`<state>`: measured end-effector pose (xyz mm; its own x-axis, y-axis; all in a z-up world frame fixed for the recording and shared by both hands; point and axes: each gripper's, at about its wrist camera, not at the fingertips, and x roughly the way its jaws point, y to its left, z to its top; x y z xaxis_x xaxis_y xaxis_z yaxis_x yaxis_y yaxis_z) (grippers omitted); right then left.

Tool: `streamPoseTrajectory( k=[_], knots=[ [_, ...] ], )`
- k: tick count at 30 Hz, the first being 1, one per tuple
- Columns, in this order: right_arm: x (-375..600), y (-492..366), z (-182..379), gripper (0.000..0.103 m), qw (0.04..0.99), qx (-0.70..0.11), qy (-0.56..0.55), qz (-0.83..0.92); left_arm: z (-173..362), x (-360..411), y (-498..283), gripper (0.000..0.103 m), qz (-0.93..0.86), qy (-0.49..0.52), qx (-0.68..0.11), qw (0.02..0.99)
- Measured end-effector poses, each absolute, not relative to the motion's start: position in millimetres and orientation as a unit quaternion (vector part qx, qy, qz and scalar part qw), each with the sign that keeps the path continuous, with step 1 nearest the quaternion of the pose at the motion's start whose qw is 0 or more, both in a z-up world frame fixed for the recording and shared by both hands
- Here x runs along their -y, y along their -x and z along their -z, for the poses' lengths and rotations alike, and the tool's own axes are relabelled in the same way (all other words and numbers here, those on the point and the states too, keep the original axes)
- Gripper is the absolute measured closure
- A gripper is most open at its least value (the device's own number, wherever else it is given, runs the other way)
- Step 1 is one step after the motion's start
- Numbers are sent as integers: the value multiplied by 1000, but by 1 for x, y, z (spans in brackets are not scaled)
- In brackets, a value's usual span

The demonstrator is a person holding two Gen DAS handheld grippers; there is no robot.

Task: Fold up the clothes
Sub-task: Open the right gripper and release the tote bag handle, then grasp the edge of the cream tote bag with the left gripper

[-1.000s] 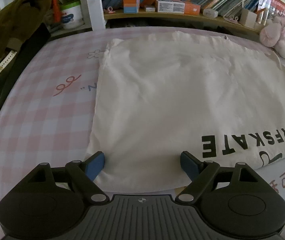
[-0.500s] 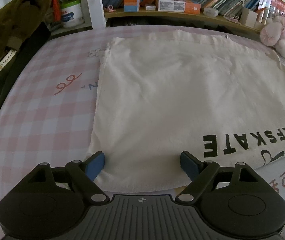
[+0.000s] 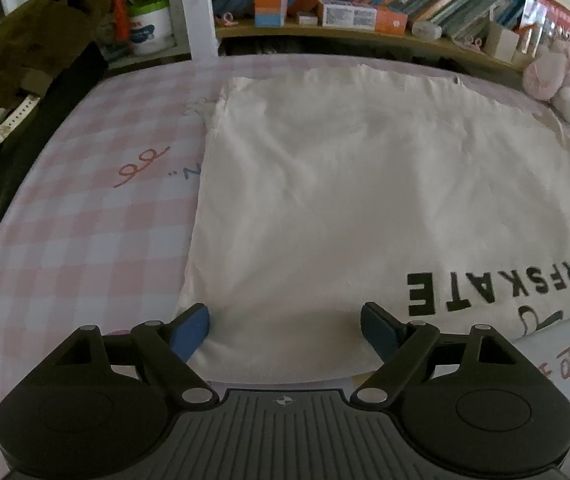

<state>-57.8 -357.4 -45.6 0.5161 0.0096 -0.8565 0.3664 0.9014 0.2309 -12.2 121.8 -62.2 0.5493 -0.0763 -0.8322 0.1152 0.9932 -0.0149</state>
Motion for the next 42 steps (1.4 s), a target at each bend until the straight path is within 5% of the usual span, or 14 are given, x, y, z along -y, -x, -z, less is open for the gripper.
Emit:
streamPoseTrajectory(
  k=[11,19,25,42],
  knots=[
    [269,48,27,95,879,-468,-85,-29,38,-114,34,18,21,13,-455,890],
    [218,38,36,58,878,-460,8,-132,31,-110,55,18,-19,46,-458,888],
    [196,34,39,40,876,-449,31,-172,30,-106,64,18,-48,68,-461,883],
    [94,49,31,36,878,-436,72,-184,24,-157,64,17,0,85,-457,886]
  ],
)
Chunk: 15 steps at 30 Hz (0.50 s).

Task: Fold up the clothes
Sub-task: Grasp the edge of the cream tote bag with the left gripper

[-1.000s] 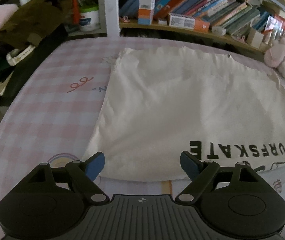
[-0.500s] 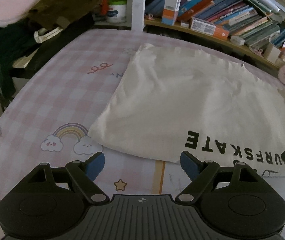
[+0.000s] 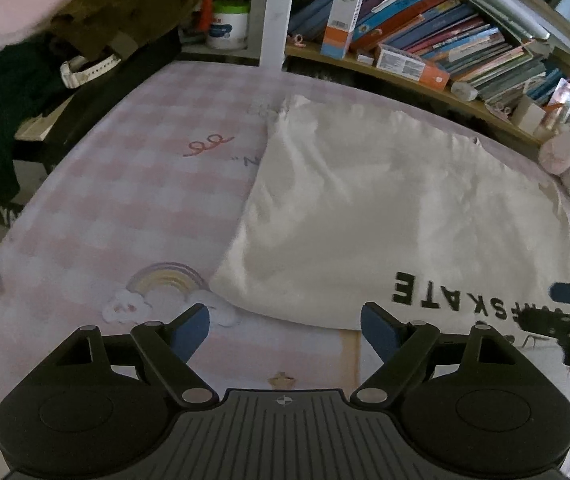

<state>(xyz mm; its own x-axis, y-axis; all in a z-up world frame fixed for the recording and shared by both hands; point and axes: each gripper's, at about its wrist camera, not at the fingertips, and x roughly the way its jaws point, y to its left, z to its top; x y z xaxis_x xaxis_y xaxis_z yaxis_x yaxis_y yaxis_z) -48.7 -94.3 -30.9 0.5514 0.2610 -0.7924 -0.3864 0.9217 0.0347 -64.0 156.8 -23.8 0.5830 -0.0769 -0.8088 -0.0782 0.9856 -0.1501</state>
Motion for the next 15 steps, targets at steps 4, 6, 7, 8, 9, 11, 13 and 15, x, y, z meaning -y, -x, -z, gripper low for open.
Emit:
streamPoseTrajectory(
  k=[4,6,7,8,9,11,13,15],
  knots=[
    [39,58,31,37,872,-429,96,-216,26,-191,61,17,28,110,-458,882],
    [8,62,33,39,867,-428,113,-230,28,-208,57,17,44,130,-462,876],
    [-7,64,34,39,864,-427,121,-236,30,-217,54,17,54,145,-465,871],
    [-22,66,35,39,863,-425,128,-242,32,-225,52,18,64,161,-468,867],
    [-38,68,36,39,861,-422,136,-250,34,-234,50,18,75,180,-470,861],
    [-65,71,38,39,858,-414,154,-264,39,-253,45,18,90,220,-471,850],
    [-93,71,43,41,854,-405,174,-279,44,-271,39,18,93,265,-473,835],
    [-114,66,49,44,849,-400,192,-288,49,-285,33,18,97,306,-475,819]
  ],
)
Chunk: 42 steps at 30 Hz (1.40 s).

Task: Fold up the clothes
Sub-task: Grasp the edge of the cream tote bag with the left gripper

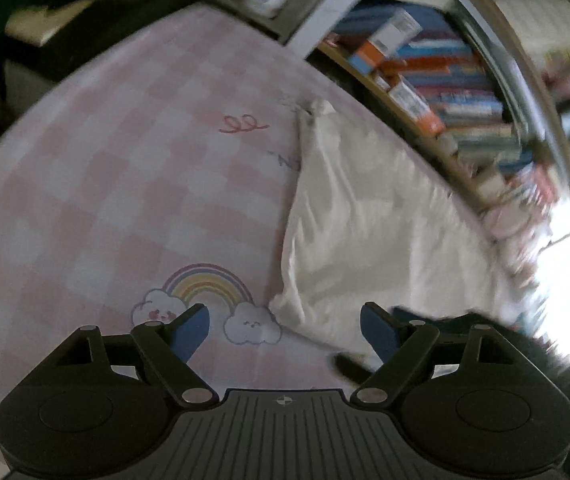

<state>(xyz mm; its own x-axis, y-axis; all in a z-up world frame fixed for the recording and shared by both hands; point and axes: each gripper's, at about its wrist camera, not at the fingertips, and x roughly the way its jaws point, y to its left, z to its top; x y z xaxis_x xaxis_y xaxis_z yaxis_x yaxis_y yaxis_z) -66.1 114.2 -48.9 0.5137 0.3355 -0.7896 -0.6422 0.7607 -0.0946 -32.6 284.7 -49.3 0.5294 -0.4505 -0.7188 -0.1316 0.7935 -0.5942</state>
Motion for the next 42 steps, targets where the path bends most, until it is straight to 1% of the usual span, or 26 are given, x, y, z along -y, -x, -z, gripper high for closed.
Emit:
streamPoseTrajectory(
  k=[3,5,6,8,10,12,18,24,28,32,33,34,36,38,40,42],
  knots=[
    [-143,59,59,52,840,-397,220,-297,57,-300,21,18,112,363,-478,792],
    [-156,56,66,60,834,-399,236,-298,62,-306,13,18,126,395,-481,773],
    [-161,54,70,66,832,-400,243,-297,66,-307,9,18,129,408,-483,764],
    [-164,51,74,71,832,-403,250,-287,71,-308,2,18,133,431,-486,749],
    [-160,49,73,86,839,-398,241,-281,77,-309,-2,18,135,452,-489,733],
    [-155,47,69,97,845,-395,226,-280,84,-309,-7,18,135,472,-494,718],
    [-139,46,44,98,860,-386,184,-277,108,-301,-28,18,155,512,-510,674],
    [-118,39,19,98,870,-402,106,-265,123,-285,-51,18,182,534,-515,645],
    [-112,33,18,98,867,-416,74,-262,131,-277,-58,18,186,536,-529,632],
    [-110,33,21,97,861,-433,53,-262,133,-275,-60,19,192,539,-527,628],
    [-109,35,21,95,859,-436,51,-264,133,-275,-61,21,194,539,-526,629],
    [-108,35,20,85,859,-437,49,-264,133,-274,-61,21,195,539,-525,629],
    [-103,36,19,72,860,-437,48,-259,133,-275,-61,21,195,541,-520,632],
    [-92,36,16,72,860,-442,44,-252,133,-275,-59,22,194,542,-516,634],
    [-75,36,13,69,859,-454,30,-234,133,-276,-57,24,194,542,-513,636],
    [-54,33,9,67,860,-467,12,-208,133,-277,-56,29,191,543,-514,636]
  ],
)
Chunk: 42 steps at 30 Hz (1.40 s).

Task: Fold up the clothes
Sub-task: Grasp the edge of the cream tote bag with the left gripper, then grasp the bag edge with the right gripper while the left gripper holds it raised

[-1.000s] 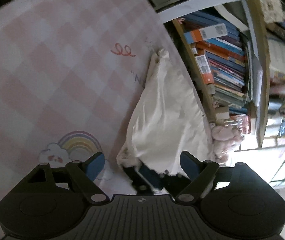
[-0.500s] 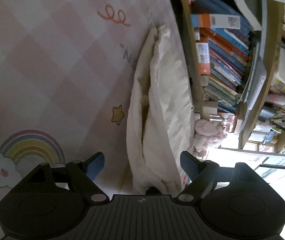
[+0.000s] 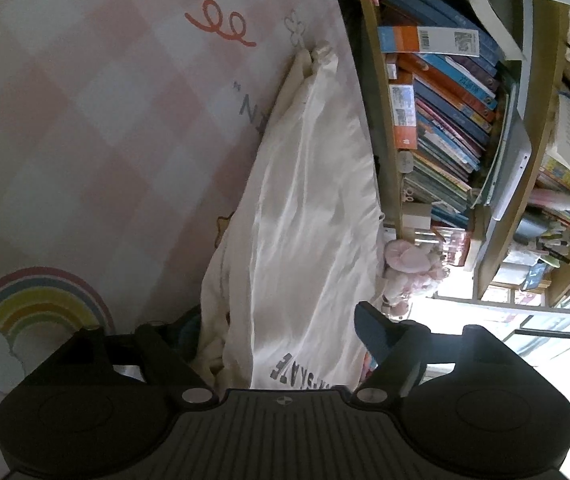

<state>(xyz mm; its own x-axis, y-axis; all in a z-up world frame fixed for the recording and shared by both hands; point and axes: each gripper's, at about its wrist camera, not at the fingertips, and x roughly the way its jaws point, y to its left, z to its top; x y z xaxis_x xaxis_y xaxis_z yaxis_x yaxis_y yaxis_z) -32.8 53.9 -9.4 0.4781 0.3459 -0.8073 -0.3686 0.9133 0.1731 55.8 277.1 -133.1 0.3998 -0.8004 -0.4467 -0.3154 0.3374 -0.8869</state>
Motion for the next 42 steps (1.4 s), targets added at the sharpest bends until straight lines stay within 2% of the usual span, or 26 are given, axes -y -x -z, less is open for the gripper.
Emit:
streamPoseTrajectory(
  k=[4,7,10,11,16,21,29,36,42],
  knots=[
    [-19,13,-2,58,868,-473,-2,-151,135,-279,-51,40,181,545,-514,637],
    [-5,-13,-10,50,874,-472,0,-119,139,-281,-47,55,174,546,-516,637],
    [-4,-45,-14,39,870,-480,-16,-114,145,-283,-43,80,160,549,-521,634],
    [-7,-56,-14,37,868,-484,-17,-111,146,-284,-42,91,156,547,-524,635],
    [-37,-104,-15,28,857,-504,18,-108,121,-278,-36,94,183,510,-495,679],
    [-68,-143,-20,25,847,-516,46,-124,90,-254,-40,94,232,446,-478,720],
    [-134,-183,-7,26,823,-543,81,-147,78,-237,-44,93,256,421,-471,732],
    [-189,-192,27,32,790,-563,199,-139,76,-234,-38,93,273,404,-471,735],
    [-209,-185,52,33,765,-573,264,-132,75,-229,-37,93,285,395,-474,734]
  ],
)
